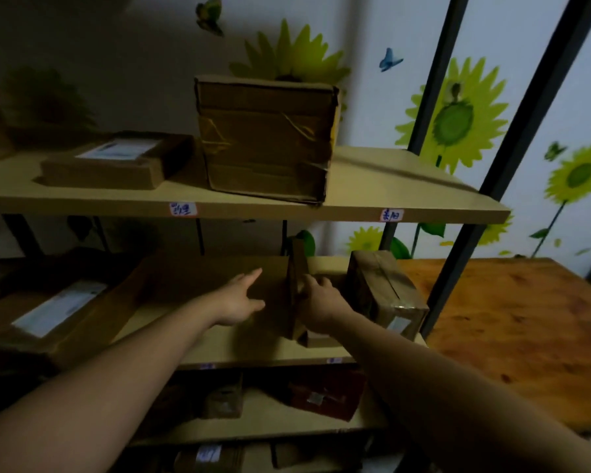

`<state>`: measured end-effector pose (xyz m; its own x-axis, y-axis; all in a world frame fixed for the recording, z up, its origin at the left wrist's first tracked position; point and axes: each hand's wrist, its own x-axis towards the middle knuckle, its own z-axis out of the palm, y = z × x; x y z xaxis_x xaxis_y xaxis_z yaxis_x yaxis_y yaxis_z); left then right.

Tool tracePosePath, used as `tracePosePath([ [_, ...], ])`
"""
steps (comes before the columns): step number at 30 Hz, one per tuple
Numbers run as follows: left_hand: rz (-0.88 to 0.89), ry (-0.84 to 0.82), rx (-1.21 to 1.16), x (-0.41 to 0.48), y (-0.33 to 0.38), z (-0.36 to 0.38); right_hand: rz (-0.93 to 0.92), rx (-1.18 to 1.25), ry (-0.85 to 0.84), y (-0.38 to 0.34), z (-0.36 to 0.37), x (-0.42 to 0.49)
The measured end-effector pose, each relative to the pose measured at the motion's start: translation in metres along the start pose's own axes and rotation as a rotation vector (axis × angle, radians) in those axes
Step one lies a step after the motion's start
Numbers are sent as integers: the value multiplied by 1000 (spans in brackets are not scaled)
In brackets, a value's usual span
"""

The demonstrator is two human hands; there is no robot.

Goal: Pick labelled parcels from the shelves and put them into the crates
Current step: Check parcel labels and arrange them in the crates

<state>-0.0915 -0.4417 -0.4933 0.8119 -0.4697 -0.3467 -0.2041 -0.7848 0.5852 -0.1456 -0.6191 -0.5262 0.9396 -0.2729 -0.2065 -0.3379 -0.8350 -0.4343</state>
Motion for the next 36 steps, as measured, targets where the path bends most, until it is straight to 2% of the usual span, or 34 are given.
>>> tracePosePath([
  [4, -29, 3, -55, 44, 1, 10, -15, -77, -58, 2, 11, 36],
  [6, -46, -4, -72, 58, 1, 15, -5, -47, -30, 5, 18, 48],
  [9, -8, -29, -85, 71, -1, 17, -7, 130, 101, 11, 19, 53],
  [12, -4, -31, -195, 81, -10, 12, -22, 264, 187, 10, 13, 51],
  [18, -189, 7, -603, 70, -41, 14, 138, 768, 284, -25, 19, 32],
  [21, -170, -46, -892, 58, -63, 9, 216, 1005, 240, -46, 44, 18],
  [23, -127, -46, -983, 48, -77, 2, 232, 1014, 183, -58, 61, 7],
  [26, -71, -28, -967, 31, -98, -8, 237, 968, 145, -70, 77, -10],
  [31, -13, -39, -918, -5, -121, -17, 131, 932, 117, -83, 85, -31],
  [36, 55, 77, -806, -45, -129, -22, 9, 857, 100, -77, 89, -57],
])
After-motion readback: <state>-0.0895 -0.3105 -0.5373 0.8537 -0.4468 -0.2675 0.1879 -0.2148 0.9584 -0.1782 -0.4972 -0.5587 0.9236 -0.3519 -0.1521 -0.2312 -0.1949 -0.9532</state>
